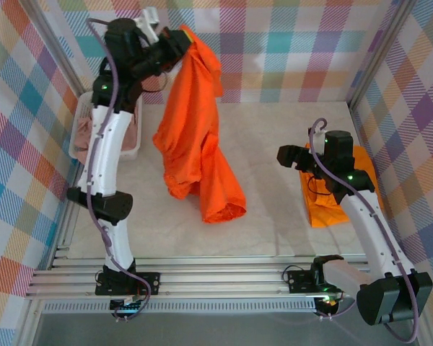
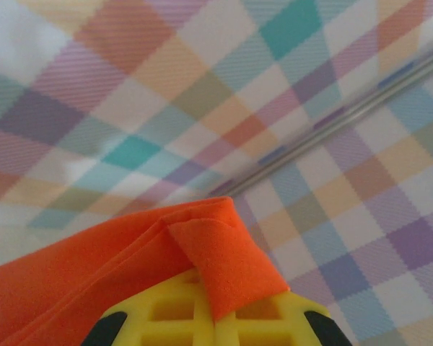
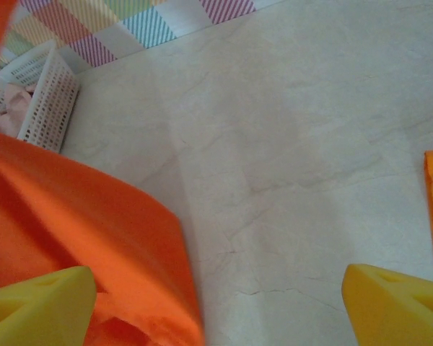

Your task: Fold and stack the shorts

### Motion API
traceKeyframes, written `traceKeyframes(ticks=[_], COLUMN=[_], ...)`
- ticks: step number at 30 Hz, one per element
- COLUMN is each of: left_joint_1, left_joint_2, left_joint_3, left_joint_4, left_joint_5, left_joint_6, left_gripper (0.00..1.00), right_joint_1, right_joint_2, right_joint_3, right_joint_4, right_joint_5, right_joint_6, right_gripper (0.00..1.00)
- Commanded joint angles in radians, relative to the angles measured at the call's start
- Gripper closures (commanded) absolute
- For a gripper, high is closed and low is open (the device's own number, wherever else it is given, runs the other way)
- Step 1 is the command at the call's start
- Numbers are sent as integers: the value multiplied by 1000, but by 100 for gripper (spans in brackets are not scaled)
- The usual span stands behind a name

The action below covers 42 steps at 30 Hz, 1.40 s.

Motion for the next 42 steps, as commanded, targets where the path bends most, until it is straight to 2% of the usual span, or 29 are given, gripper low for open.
traceKeyframes(ticks=[1,5,7,9,12,14,15,16,17,20,22,26,31,34,42], left_joint_1=[-75,-159,-203,-257,-323,-334,-332,-331,-330,-289,-211,-71,-19,0,1], left_joint_2=[-15,14,34,44,57,52,34,4,-34,-193,-291,-439,-486,-422,-185], left_joint_3=[49,39,11,-46,-123,-144,-160,-190,-231,-449,-620,-959,-1268,-1345,-1304], left_joint_4=[-84,-224,-245,-235,-234,-263,-276,-286,-283,-212,-155,-33,128,208,363], left_joint_5=[-136,-336,-345,-322,-278,-271,-282,-314,-355,-405,-341,-195,-131,-93,24], left_joint_6=[144,215,229,244,308,341,363,385,405,417,359,223,121,109,93], left_gripper=[100,100,100,91,65,48,35,14,0,0,0,0,0,4,12], right_joint_1=[5,4,5,5,6,5,6,4,6,12,45,185,330,367,372], right_joint_2=[-18,-18,-19,-19,-28,-39,-44,-49,-51,-46,-31,51,197,249,372], right_joint_3=[2,12,15,19,17,14,11,8,5,2,7,57,157,184,186], right_joint_4=[7,-11,-15,-21,-31,-40,-45,-52,-57,-68,-73,-96,-111,-98,-49], right_joint_5=[-30,-18,-13,-11,-15,-19,-22,-25,-34,-74,-63,71,180,216,291], right_joint_6=[19,27,29,34,37,31,26,21,17,13,0,-30,-14,20,93], right_gripper=[12,12,12,12,12,12,12,11,11,11,11,11,10,10,8])
